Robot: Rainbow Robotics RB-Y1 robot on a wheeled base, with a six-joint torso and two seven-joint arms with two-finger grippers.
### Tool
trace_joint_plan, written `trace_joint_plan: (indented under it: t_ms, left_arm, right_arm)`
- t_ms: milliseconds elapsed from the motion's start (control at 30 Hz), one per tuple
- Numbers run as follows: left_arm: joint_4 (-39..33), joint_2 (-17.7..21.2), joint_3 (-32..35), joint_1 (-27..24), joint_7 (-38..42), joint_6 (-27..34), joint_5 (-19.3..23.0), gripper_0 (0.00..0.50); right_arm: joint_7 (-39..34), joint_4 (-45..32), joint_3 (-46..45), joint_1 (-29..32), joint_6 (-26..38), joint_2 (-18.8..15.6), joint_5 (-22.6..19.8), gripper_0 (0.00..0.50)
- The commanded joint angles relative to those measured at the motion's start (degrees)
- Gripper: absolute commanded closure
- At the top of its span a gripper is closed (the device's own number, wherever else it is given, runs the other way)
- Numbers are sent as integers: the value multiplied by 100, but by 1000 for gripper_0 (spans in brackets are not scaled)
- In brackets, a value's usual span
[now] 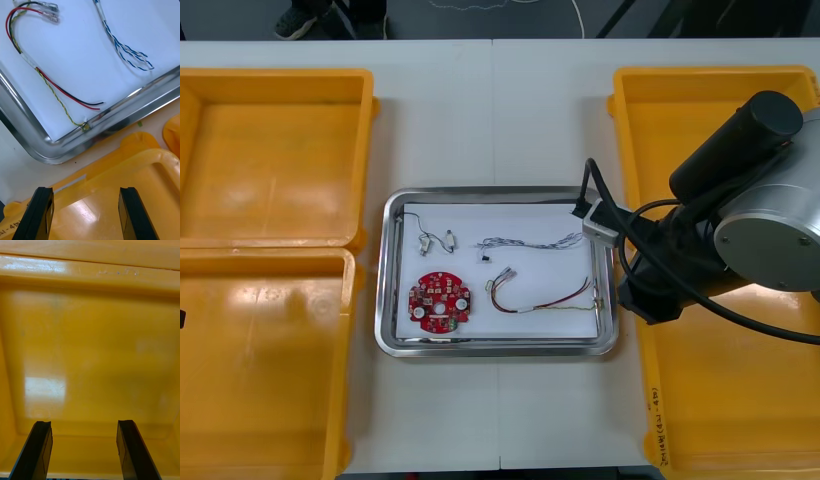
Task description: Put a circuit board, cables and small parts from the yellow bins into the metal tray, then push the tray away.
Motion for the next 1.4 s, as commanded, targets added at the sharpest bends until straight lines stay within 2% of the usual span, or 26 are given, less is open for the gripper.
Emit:
trace_joint_plan:
  t_ms: [33, 267, 600, 767, 933, 1200, 1400]
  left_arm:
    - [-165, 225, 96, 124, 112, 36, 53, 0]
    - [-165, 225, 96, 124, 112, 36, 53, 0]
    - [-165, 225, 96, 124, 112, 36, 53, 0]
    - [-165, 225, 96, 124, 112, 36, 53, 0]
    - [-165, 225, 96, 124, 112, 36, 53, 0]
    - [-165, 225, 96, 124, 112, 36, 53, 0]
    - [-165, 225, 96, 124, 112, 36, 53, 0]
  right_arm:
    - [206, -66, 214, -242, 21, 126, 109, 0]
    - [250, -66, 547, -427, 21, 178, 136, 0]
    - [461, 163, 1453, -1033, 21, 767, 558, 0]
    - [610, 215, 1892, -1236, 21, 917, 760, 0]
    - [768, 453, 2209, -1394, 21, 1048, 760, 0]
    - [1647, 1059, 2235, -1499, 21, 1444, 936, 0]
    - [1744, 1208, 2490, -1587, 21, 1558, 979, 0]
